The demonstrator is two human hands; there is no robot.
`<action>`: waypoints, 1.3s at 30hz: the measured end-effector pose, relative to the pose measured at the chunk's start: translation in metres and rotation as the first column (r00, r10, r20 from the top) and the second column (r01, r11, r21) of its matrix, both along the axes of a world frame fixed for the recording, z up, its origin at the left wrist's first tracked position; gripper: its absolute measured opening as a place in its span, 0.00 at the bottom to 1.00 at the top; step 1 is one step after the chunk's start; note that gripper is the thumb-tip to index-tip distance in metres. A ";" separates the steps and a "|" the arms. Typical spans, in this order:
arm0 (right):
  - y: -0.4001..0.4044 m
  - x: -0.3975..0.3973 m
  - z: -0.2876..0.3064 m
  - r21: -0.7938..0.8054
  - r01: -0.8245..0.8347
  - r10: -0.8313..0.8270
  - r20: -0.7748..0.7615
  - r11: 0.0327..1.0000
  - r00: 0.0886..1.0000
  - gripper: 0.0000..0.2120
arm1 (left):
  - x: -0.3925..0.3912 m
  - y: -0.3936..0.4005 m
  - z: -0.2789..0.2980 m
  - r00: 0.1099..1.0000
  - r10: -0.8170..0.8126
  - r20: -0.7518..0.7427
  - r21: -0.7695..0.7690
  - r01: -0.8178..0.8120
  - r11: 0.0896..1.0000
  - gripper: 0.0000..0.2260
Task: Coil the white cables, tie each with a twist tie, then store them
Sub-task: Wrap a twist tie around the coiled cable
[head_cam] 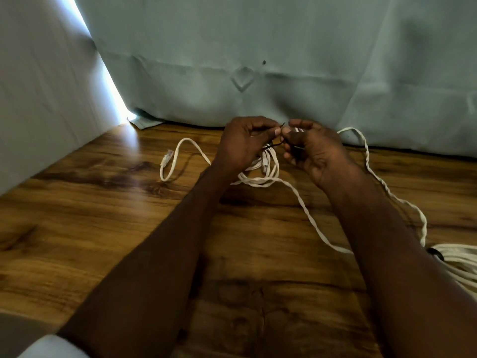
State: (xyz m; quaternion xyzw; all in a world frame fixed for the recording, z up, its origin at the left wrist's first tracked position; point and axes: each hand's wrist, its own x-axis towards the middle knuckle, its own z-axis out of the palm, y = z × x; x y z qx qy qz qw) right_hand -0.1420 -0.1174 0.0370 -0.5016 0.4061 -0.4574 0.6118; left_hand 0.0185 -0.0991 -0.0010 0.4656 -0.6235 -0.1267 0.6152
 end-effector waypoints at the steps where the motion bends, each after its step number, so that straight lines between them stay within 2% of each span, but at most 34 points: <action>1: -0.001 -0.001 0.000 -0.022 -0.008 0.008 -0.019 1.000 1.000 0.08 | 0.000 0.000 0.001 1.000 -0.026 -0.002 0.004 0.026 1.000 0.07; 4: 0.002 -0.002 -0.001 -0.060 -0.004 0.000 -0.061 0.998 0.998 0.05 | -0.002 0.001 0.001 0.998 -0.056 0.010 0.015 0.056 0.998 0.07; 7: 0.003 0.000 -0.003 -0.141 0.114 -0.119 -0.032 0.983 0.992 0.05 | -0.005 0.004 0.003 0.996 -0.086 0.027 -0.001 0.086 0.996 0.07; 10: 0.003 0.002 0.000 -0.224 0.197 -0.181 0.089 0.954 0.979 0.03 | -0.008 0.005 0.004 0.993 -0.118 -0.016 -0.016 0.118 0.993 0.08; 13: -0.004 -0.008 0.011 -0.176 0.242 -0.190 0.268 0.954 0.945 0.04 | -0.002 0.004 0.000 0.996 -0.087 -0.003 -0.010 0.087 0.996 0.08; 15: -0.007 -0.016 0.019 -0.103 0.173 -0.101 0.493 0.980 0.864 0.04 | 0.000 0.004 -0.001 0.998 -0.063 0.003 -0.003 0.063 0.998 0.08; 17: -0.007 -0.018 0.021 -0.069 0.102 -0.026 0.690 0.992 0.723 0.05 | -0.002 0.005 -0.001 0.996 -0.089 -0.016 0.001 0.089 0.996 0.09; 18: -0.007 -0.018 0.019 -0.053 0.080 -0.013 0.752 0.995 0.659 0.05 | -0.004 0.005 -0.001 0.995 -0.100 -0.011 0.002 0.100 0.995 0.09; 20: -0.009 -0.017 0.015 -0.013 0.069 -0.031 0.801 0.998 0.598 0.06 | -0.006 0.004 -0.002 0.995 -0.095 0.025 0.000 0.095 0.995 0.09; 22: -0.014 -0.016 0.012 0.028 0.092 -0.081 0.758 0.995 0.647 0.07 | -0.003 0.003 -0.003 0.997 -0.066 0.039 0.003 0.066 0.998 0.08; 23: -0.015 -0.015 0.011 0.037 0.123 -0.114 0.697 0.992 0.708 0.08 | -0.001 0.002 -0.004 0.998 -0.050 0.038 0.008 0.050 0.999 0.08; 26: -0.012 -0.004 0.005 -0.055 0.189 -0.158 0.356 0.980 0.921 0.09 | 0.001 0.000 -0.005 1.000 0.004 0.029 0.021 -0.005 1.000 0.06; 28: -0.004 0.005 0.000 -0.176 0.154 -0.136 0.110 0.972 0.985 0.06 | 0.000 0.000 -0.005 0.999 0.027 0.018 0.031 -0.028 0.999 0.05; 31: 0.006 0.014 -0.004 -0.301 0.092 -0.139 -0.140 0.949 0.980 0.05 | -0.004 0.001 -0.005 0.999 0.029 0.025 0.054 -0.030 0.998 0.05; 35: 0.004 0.015 -0.008 -0.414 0.081 -0.200 -0.252 0.906 0.947 0.10 | -0.010 0.003 -0.005 0.998 0.046 0.035 0.087 -0.049 0.995 0.05; 39: 0.002 0.016 -0.013 -0.400 0.036 -0.187 -0.345 0.916 0.920 0.08 | -0.009 0.008 0.001 0.996 0.047 -0.081 0.130 -0.036 0.991 0.05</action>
